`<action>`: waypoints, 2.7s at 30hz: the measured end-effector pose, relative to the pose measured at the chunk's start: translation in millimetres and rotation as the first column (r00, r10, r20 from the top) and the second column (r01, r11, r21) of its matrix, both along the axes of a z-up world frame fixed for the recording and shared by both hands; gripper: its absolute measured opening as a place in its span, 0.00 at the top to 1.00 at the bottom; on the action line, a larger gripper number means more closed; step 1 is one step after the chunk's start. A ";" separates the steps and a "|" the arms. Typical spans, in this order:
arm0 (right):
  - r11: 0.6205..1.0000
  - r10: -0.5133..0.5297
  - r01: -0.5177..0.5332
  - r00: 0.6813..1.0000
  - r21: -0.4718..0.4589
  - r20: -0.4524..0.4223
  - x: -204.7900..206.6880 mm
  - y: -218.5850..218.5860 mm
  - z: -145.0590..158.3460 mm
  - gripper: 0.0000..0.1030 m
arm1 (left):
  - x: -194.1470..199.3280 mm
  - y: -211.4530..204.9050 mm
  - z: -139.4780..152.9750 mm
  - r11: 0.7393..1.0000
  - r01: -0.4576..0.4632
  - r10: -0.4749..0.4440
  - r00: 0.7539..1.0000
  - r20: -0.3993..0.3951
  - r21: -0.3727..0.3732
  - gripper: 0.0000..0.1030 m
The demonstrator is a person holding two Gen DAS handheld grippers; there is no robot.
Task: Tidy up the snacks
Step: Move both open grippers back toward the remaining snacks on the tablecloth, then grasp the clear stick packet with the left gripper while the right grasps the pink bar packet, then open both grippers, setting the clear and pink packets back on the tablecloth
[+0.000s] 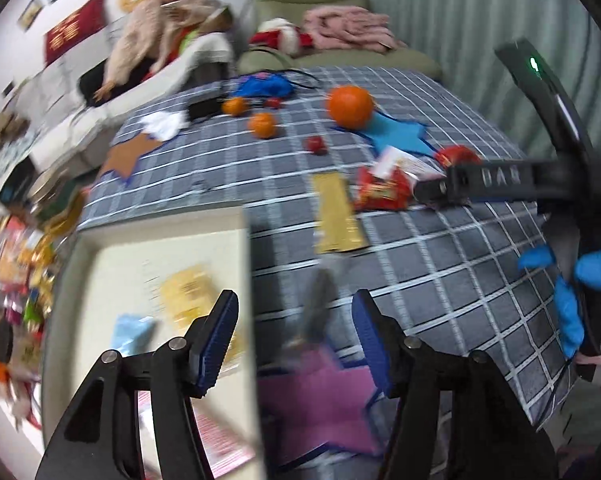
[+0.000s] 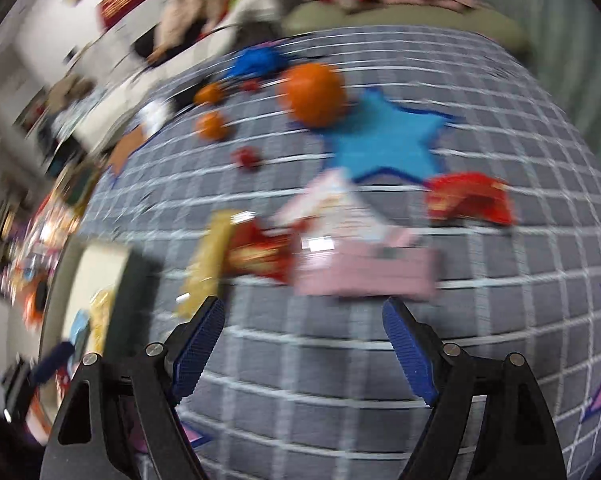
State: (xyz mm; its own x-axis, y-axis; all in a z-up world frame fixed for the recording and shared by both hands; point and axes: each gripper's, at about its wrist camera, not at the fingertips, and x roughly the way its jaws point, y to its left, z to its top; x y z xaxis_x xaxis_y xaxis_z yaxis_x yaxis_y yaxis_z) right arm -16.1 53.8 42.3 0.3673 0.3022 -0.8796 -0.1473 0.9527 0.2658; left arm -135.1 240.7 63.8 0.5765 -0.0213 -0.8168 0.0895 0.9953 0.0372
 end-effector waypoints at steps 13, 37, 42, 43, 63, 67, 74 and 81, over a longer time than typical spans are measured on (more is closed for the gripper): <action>0.996 -0.077 0.076 0.997 -0.041 -0.013 48.4 -31.2 -26.9 0.20 | 50.6 -28.9 -50.0 0.990 -0.075 0.089 0.989 -0.118 0.122 0.31; 0.978 0.129 -0.123 0.991 -0.171 0.022 -16.3 -41.5 -29.7 0.00 | 28.3 -22.6 -50.7 0.986 -0.166 0.159 0.977 -0.145 -0.035 0.27; 0.952 0.207 -0.183 0.976 -0.246 0.073 -12.0 -15.2 -26.3 0.43 | 32.8 -32.7 -52.1 0.986 -0.160 0.154 0.979 -0.136 -0.036 0.35; 0.952 0.216 -0.192 0.974 -0.240 0.074 -14.6 -16.0 -23.8 0.55 | 31.9 -33.5 -51.3 0.986 -0.160 0.154 0.979 -0.131 -0.036 0.47; 0.972 0.175 -0.161 0.982 -0.173 0.070 -151.9 -94.2 -15.4 0.46 | -44.4 -91.7 -47.3 0.998 -0.061 0.058 0.994 -0.096 -0.027 0.28; 0.975 0.138 -0.122 0.988 -0.186 0.072 -143.1 -96.9 -18.8 0.20 | -40.1 -90.3 -52.0 0.997 -0.065 0.062 0.995 -0.082 -0.028 0.21; 0.958 0.165 -0.139 0.983 -0.252 0.082 -143.2 -83.8 -29.8 0.00 | -43.8 -86.0 -59.5 0.996 -0.076 0.074 0.996 -0.040 -0.047 0.00; 0.961 0.173 -0.137 0.975 -0.240 0.139 -152.6 -85.2 -30.8 0.00 | -48.4 -86.8 -60.3 0.997 -0.053 0.054 0.998 0.015 -0.051 0.00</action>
State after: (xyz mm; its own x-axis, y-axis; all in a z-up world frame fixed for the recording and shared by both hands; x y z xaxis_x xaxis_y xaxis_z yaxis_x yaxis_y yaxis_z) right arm -168.7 -31.4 11.5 0.4708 0.1646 -0.8667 -0.3204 0.9473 0.0059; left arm -183.5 153.9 3.6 0.5909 -0.0314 -0.8062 0.0356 0.9993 -0.0127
